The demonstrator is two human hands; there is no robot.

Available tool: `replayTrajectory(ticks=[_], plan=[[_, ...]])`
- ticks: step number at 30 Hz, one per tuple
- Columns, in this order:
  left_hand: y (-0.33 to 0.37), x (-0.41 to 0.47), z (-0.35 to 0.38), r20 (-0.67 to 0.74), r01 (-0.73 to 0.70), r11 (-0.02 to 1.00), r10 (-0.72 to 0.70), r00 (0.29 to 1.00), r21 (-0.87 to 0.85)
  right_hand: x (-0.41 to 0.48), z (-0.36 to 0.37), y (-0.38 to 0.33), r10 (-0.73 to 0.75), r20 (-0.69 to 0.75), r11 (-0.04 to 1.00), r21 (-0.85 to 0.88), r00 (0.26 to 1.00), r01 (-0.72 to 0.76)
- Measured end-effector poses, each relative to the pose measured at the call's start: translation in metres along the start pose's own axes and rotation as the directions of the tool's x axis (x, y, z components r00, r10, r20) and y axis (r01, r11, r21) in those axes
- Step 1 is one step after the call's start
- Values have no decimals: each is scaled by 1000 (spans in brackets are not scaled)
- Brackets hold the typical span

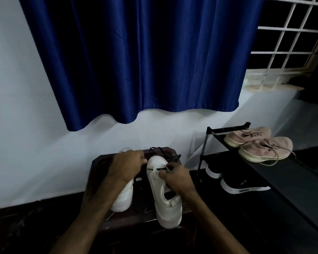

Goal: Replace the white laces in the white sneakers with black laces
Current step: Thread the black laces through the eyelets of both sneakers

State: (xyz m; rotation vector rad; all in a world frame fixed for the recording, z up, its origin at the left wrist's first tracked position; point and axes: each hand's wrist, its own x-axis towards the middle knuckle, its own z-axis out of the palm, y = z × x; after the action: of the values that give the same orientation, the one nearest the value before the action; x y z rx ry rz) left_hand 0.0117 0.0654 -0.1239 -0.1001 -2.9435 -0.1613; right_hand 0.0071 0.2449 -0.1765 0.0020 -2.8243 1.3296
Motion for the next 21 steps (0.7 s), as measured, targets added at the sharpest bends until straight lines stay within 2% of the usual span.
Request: replayTrajectory(ticks=[2,4,12,14,17,21], plan=[[17,2,14,115,-76,991,64,991,107,-2,0,-2,5,8,1000,2,1000,-5],[23,2,20,161,-93,987,71,984,134,-3,0,-3,-2,20,1000,-4,1000,2],[11,0,25,53,-6,992,13,999,-125,-2,-5,-5,-53,-40,998,-43,998,51],[11,0,26,36,22,986,-16,999,-164,2,-8,-8,-67,-33,992,-110,997,63],[14,0,27,30,30,990,-26,999,-140,8,-16,-18,-95,28,947,-305,995,99],[15,0,28,71,85,980,-73,995,-178,17,-18,-32,-88,73,883,-455,993,111]])
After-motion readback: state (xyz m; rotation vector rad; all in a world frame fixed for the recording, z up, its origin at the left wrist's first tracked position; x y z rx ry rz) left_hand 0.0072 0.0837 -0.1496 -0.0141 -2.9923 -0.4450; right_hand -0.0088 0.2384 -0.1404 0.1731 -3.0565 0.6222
